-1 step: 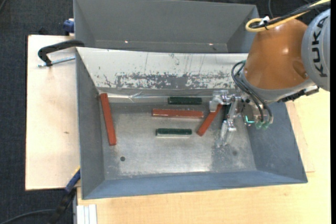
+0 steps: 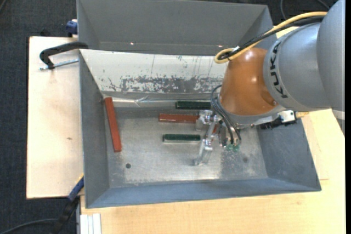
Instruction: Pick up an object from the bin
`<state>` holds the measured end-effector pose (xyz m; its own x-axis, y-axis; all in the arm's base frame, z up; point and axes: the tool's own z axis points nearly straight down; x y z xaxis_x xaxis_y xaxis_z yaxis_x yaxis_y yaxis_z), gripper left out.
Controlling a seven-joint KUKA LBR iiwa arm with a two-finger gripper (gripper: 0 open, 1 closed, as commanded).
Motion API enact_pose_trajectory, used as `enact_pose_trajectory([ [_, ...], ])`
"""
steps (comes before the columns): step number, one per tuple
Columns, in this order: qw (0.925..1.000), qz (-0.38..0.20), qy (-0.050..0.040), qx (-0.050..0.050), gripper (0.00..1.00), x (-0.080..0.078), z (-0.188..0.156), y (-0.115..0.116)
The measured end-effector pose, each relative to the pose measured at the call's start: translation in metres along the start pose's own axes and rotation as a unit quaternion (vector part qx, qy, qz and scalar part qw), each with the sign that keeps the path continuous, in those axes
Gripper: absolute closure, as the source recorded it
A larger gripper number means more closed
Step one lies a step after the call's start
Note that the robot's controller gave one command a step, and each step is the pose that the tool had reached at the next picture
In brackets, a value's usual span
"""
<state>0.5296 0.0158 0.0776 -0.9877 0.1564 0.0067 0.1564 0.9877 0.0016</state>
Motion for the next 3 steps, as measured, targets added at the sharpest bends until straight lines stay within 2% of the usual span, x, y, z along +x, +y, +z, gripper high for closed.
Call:
enact_pose_trajectory([
  [1, 0.9991, -0.042, -0.0077, -0.002, 0.0, -0.012, 0.006, 0.063],
  [2, 0.9992, -0.039, -0.0115, -0.002, 1.0, -0.015, 0.002, 0.06],
  [3, 0.9993, -0.035, -0.011, -0.002, 1.0, -0.043, -0.127, 0.099],
])
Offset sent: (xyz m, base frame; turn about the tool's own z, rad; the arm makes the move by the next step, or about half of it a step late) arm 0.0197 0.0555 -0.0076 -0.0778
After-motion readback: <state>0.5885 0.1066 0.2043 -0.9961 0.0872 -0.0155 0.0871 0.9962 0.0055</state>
